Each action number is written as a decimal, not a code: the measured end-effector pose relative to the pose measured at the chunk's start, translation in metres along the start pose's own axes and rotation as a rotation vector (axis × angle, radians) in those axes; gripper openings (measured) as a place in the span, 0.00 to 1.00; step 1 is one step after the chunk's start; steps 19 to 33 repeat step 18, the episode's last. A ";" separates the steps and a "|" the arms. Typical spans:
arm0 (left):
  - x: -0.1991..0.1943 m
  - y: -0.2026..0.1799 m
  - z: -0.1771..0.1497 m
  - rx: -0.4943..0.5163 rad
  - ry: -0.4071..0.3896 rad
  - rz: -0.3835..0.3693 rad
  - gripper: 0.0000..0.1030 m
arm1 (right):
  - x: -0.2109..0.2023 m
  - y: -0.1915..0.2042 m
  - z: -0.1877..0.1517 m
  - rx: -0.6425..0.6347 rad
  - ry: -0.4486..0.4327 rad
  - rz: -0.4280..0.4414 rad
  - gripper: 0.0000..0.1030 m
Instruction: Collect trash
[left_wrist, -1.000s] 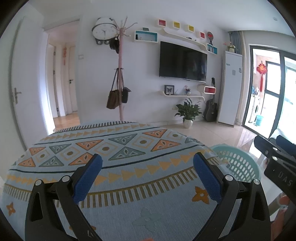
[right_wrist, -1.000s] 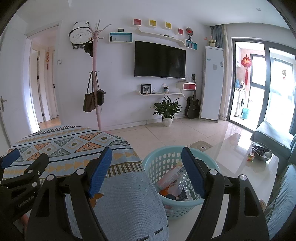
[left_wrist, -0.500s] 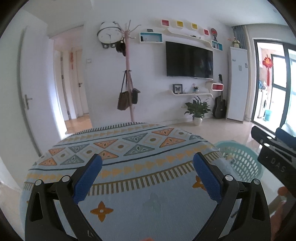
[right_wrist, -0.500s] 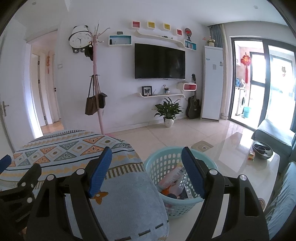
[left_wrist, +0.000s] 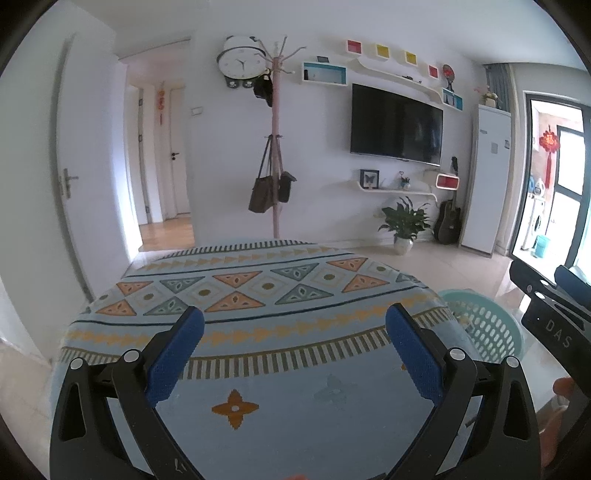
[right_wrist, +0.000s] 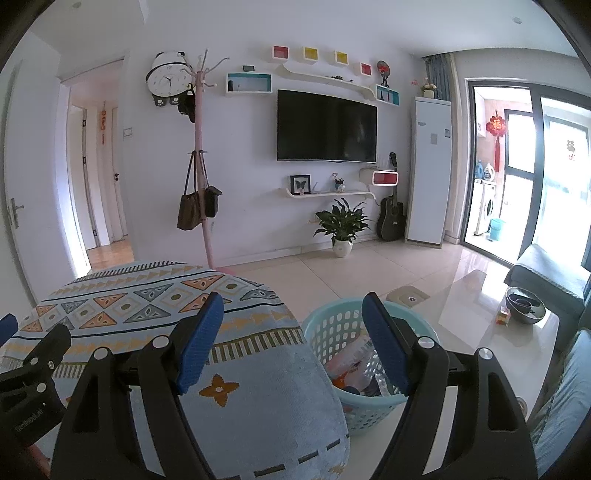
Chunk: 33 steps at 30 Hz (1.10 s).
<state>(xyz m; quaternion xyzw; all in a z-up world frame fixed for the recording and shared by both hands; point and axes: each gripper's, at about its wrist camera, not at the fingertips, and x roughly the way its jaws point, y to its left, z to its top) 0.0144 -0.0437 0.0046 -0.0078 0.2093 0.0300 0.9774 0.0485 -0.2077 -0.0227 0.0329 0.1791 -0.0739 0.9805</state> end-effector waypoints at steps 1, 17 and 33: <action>-0.001 0.002 0.001 0.001 -0.001 0.005 0.93 | -0.002 0.002 0.001 -0.002 -0.002 0.006 0.71; -0.013 0.056 0.005 -0.049 0.020 0.134 0.93 | -0.007 0.060 0.000 -0.079 0.023 0.134 0.71; -0.015 0.060 0.004 -0.055 0.020 0.143 0.93 | -0.007 0.062 0.000 -0.082 0.025 0.140 0.71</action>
